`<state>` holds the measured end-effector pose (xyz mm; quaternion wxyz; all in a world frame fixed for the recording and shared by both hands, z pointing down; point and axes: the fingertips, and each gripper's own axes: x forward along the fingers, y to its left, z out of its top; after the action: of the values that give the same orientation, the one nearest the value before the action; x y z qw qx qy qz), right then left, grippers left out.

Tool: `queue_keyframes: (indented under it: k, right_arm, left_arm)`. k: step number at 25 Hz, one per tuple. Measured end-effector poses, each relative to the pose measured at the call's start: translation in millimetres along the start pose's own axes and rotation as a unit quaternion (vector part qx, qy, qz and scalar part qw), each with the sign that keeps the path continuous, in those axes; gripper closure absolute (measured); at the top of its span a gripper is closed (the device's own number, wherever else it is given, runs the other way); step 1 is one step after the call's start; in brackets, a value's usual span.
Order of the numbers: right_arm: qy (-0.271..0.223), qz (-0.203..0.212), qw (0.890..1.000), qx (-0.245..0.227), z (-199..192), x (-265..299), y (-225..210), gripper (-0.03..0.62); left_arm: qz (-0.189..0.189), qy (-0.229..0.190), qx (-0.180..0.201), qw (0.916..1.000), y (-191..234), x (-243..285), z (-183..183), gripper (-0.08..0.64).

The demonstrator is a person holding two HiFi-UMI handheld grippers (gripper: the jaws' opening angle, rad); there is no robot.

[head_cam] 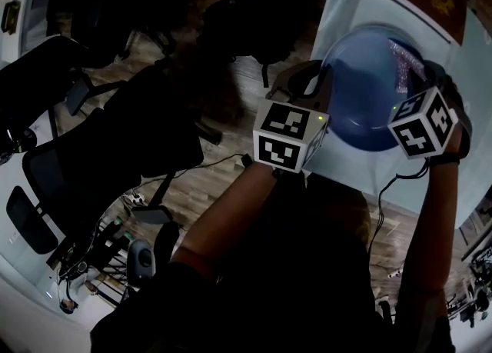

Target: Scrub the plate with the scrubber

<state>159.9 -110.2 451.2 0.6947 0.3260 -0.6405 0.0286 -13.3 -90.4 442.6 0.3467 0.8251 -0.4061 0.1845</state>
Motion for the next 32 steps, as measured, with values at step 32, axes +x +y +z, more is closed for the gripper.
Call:
queue_keyframes:
  k: [32]
  right_arm:
    - [-0.102, 0.109, 0.988, -0.029, 62, -45, 113, 0.509]
  left_arm:
    - [0.000, -0.006, -0.005, 1.0000, 0, 0, 0, 0.524]
